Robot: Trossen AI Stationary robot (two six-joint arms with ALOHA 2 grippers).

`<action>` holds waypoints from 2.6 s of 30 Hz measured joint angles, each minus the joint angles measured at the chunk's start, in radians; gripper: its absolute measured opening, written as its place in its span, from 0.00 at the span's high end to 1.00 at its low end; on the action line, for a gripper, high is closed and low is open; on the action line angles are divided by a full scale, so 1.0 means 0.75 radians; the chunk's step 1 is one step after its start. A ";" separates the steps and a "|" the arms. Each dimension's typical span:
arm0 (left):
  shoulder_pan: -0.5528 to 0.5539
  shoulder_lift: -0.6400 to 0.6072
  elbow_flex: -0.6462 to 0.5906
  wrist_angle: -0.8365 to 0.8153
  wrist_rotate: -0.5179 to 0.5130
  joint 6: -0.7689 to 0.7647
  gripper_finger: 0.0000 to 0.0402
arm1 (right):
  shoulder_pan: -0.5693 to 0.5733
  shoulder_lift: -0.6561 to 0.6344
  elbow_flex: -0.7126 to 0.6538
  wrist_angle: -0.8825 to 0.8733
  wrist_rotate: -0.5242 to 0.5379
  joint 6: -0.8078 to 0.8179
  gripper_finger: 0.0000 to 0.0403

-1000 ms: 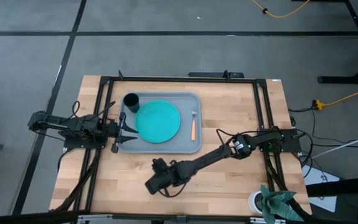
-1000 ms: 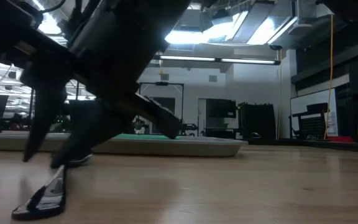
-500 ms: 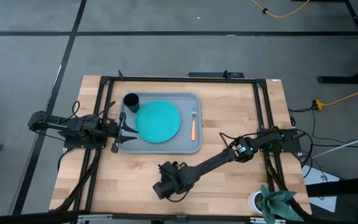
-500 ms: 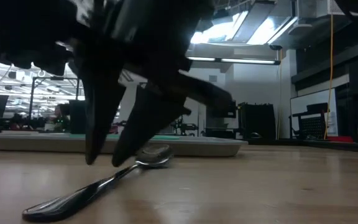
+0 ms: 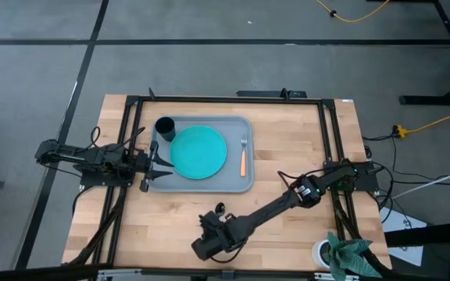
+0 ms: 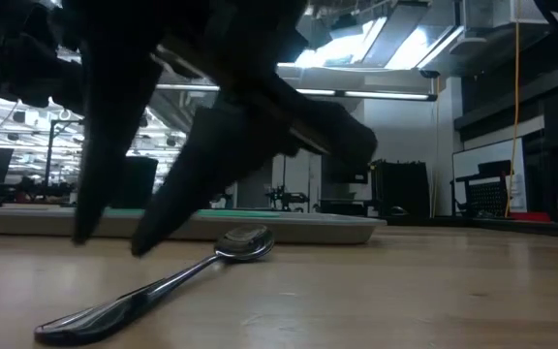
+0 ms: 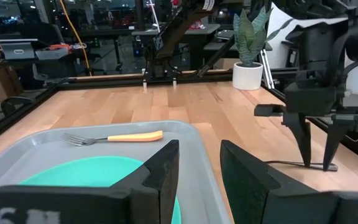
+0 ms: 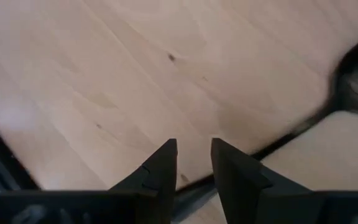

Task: Pick and place plate/cup/fork/spoon on tray
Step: Put the black spoon on the gray table tray to the left of the orange fork

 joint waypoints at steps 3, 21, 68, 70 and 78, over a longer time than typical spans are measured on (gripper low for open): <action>0.000 0.000 0.000 -0.001 0.001 0.000 0.73 | 0.014 0.002 -0.002 -0.025 -0.007 0.017 0.74; 0.000 0.000 0.000 0.000 0.000 0.000 0.73 | 0.074 -0.015 0.039 -0.157 0.185 0.141 0.74; 0.000 0.000 0.000 0.000 0.001 0.000 0.73 | 0.023 -0.064 0.020 -0.670 -0.011 -0.331 0.74; 0.000 -0.001 0.000 0.000 0.001 0.000 0.73 | 0.012 -0.064 0.016 -0.666 -0.019 -0.444 0.74; 0.000 0.000 0.000 -0.001 0.001 0.000 0.73 | -0.009 -0.064 0.017 -0.652 -0.025 -0.736 0.74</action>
